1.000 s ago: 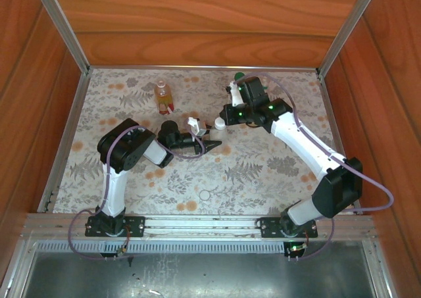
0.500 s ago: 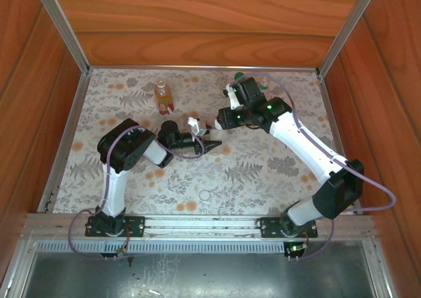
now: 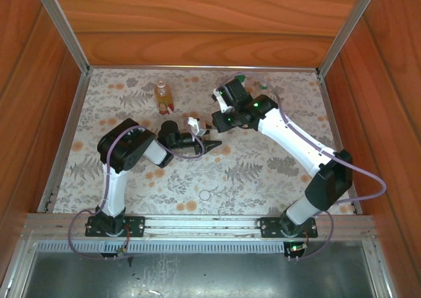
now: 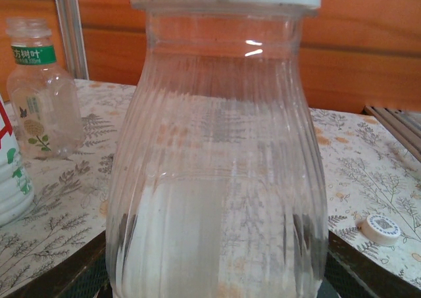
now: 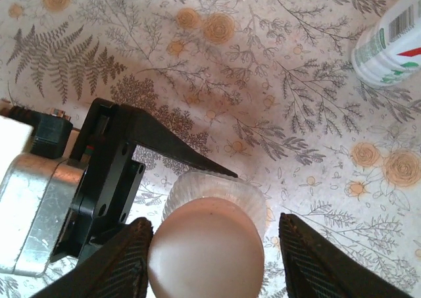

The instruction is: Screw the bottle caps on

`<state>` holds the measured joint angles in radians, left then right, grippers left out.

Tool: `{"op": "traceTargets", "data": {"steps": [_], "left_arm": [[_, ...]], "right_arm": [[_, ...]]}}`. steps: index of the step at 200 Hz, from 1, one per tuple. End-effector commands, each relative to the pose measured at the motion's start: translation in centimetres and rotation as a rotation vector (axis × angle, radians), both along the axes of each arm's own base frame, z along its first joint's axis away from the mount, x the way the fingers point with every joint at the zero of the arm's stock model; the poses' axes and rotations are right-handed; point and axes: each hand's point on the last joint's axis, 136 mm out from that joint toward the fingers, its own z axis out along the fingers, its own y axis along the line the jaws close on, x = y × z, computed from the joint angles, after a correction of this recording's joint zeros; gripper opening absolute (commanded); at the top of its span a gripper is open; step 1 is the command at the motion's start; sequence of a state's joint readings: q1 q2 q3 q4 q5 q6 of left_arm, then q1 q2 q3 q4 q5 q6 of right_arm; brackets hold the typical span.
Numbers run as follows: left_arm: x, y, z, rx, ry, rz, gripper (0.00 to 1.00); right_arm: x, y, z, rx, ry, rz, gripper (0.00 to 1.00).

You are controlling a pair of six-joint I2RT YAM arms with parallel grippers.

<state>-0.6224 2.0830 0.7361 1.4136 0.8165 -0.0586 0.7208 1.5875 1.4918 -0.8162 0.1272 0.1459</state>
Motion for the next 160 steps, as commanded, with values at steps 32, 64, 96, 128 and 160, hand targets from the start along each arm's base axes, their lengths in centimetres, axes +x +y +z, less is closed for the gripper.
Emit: {"op": "traceTargets", "data": {"steps": [32, 64, 96, 128, 160], "left_arm": [[-0.7, -0.3, -0.4, 0.001, 0.013, -0.043, 0.61], [-1.1, -0.1, -0.3, 0.001, 0.022, -0.060, 0.61], [-1.3, -0.1, -0.3, 0.001, 0.026, -0.072, 0.61], [-1.3, 0.0, -0.3, 0.000, 0.025, -0.073, 0.61], [-1.1, 0.0, -0.5, 0.003, 0.028, -0.062, 0.61]], "right_arm": [[-0.2, -0.1, 0.4, -0.023, -0.016, 0.020, 0.43], [-1.0, 0.5, 0.1, 0.032, 0.037, 0.137, 0.39], [-1.8, 0.9, 0.0, 0.105, 0.094, 0.275, 0.38], [-2.1, 1.2, 0.3, 0.132, 0.113, 0.339, 0.40], [-2.0, 1.5, -0.1, 0.165, 0.126, 0.309, 0.41]]}}
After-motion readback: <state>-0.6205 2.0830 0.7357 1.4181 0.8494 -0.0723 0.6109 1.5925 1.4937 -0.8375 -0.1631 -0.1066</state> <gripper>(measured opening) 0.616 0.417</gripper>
